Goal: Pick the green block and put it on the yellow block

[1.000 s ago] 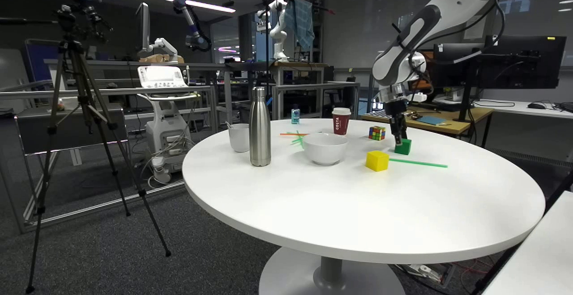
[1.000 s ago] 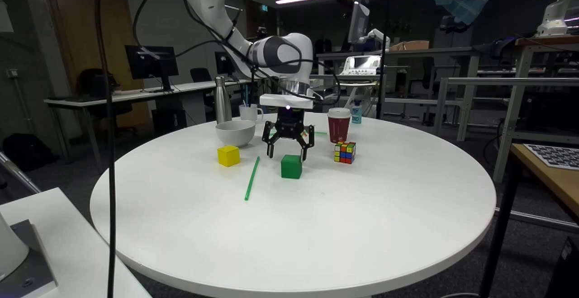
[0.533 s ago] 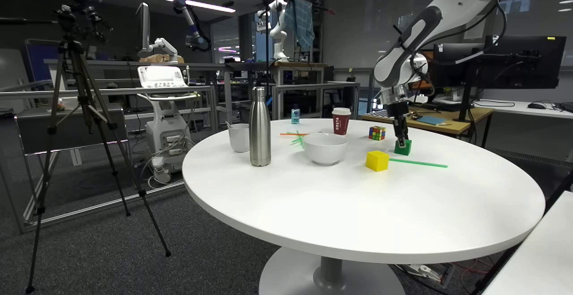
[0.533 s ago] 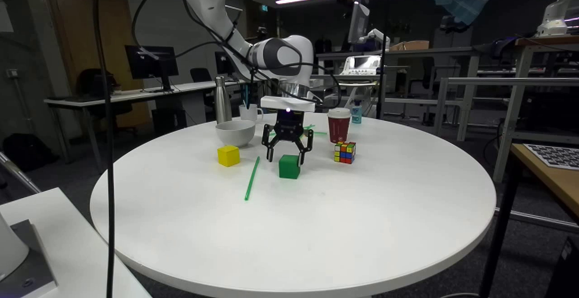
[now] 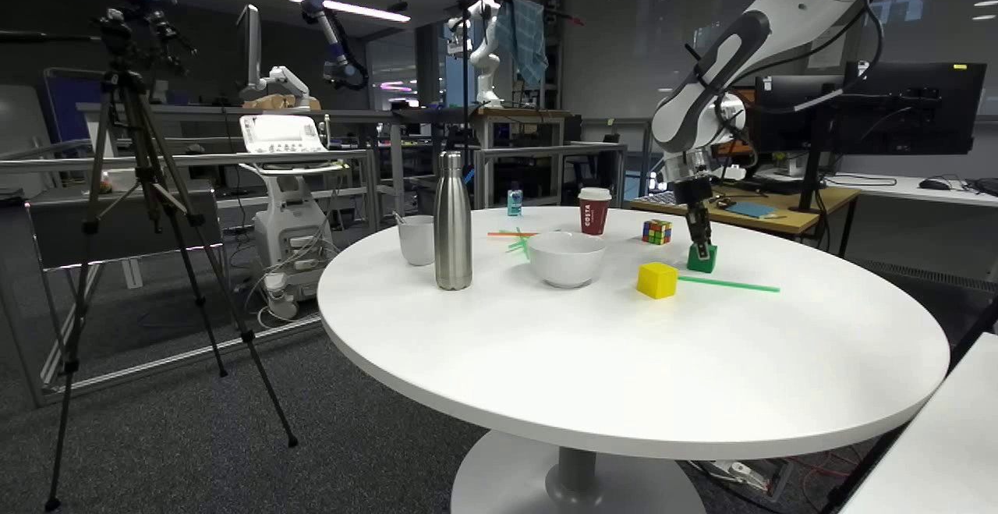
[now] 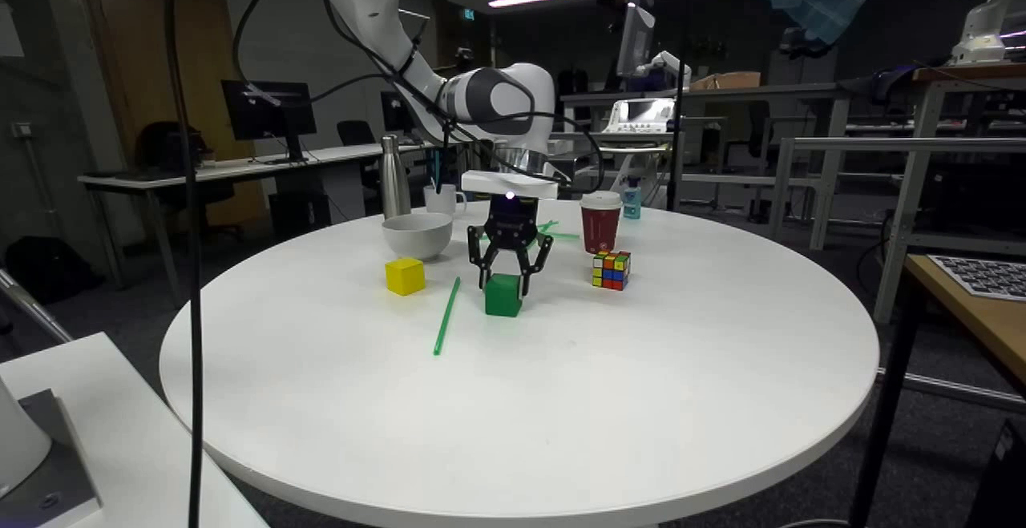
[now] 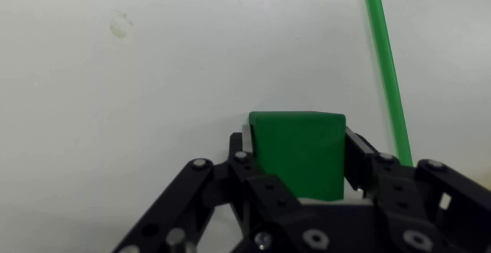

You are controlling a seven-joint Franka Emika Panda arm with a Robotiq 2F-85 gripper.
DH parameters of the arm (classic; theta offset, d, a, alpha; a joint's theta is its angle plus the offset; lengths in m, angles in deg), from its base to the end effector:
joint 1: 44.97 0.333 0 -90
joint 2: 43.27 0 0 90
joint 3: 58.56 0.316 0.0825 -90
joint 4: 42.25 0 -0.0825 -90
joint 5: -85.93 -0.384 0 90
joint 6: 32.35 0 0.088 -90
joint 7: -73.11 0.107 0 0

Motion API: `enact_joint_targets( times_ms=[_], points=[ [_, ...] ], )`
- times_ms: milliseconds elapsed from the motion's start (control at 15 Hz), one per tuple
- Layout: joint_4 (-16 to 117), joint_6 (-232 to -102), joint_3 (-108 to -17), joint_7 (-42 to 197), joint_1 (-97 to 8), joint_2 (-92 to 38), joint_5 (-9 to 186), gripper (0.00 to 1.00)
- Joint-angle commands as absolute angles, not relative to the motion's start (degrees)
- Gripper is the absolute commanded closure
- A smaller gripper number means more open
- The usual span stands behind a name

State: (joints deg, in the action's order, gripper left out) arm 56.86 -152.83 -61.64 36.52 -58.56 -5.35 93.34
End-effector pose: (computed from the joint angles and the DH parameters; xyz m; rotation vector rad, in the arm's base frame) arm 0.6079 -0.1862 0.1802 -3.0207 -0.6693 0.4969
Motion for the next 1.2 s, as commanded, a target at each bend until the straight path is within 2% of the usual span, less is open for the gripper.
enact_joint_targets(
  times_ms=[0, 1133],
  points=[
    [58.9, -152.9, -61.1, 35.8, -59.4, -8.3, 93.3, 0.69],
    [66.8, -153.2, -60.3, 46.2, -58.1, -19.8, 84.6, 0.69]
  ],
)
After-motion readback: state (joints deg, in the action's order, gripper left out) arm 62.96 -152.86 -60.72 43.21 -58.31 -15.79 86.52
